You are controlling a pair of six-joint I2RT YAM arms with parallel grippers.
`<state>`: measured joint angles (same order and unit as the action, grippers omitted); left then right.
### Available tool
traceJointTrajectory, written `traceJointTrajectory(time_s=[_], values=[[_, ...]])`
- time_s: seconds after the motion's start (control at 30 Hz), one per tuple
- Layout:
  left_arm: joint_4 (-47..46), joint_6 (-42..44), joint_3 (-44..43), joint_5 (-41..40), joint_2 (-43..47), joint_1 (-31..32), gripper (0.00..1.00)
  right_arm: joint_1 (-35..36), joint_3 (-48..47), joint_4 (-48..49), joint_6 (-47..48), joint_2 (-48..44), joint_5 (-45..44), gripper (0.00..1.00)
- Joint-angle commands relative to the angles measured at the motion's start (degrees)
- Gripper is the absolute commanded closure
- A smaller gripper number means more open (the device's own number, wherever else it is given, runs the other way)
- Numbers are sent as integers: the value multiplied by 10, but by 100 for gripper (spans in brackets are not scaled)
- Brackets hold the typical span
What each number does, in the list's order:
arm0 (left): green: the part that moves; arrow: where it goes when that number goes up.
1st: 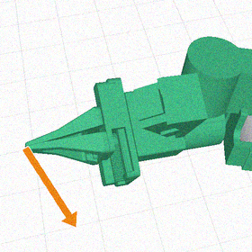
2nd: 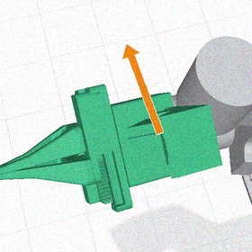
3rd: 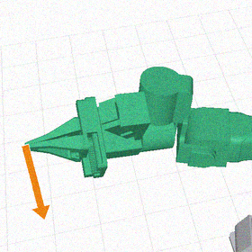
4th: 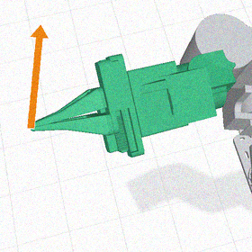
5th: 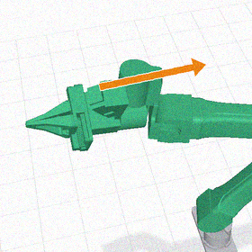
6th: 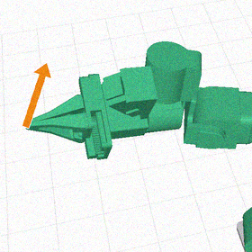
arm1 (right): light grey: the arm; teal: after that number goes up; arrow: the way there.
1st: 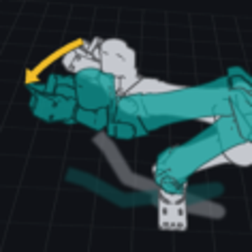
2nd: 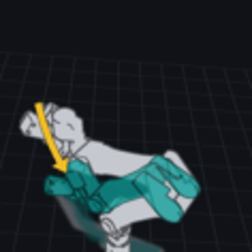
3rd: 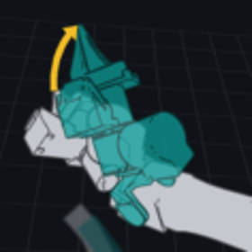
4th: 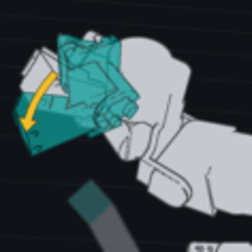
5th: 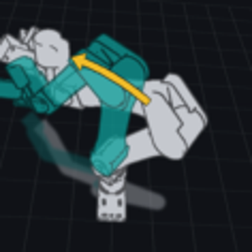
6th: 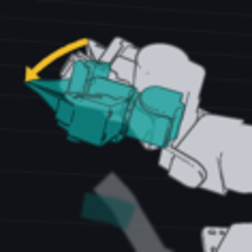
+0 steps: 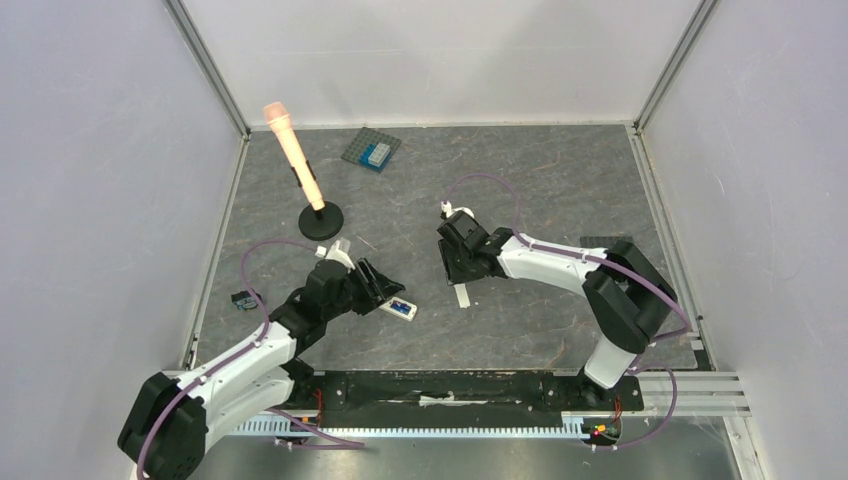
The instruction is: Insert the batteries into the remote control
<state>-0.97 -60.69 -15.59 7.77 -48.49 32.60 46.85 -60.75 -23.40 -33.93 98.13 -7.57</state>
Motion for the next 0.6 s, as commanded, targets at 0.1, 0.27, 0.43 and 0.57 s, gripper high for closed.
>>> traceJointTrajectory(time_s=[0.1,0.27,0.43,0.57], values=[[-54,67,-24,23,-9,3,43,-4,-22,-18,11,-2,-24,50],[-56,68,-20,19,-11,3,43,-2,-17,-25,25,11,-36,39],[-61,66,-17,20,-19,3,43,0,-37,-27,50,50,-36,41],[-61,66,-17,20,-19,3,43,0,-51,-36,53,71,-46,46]])
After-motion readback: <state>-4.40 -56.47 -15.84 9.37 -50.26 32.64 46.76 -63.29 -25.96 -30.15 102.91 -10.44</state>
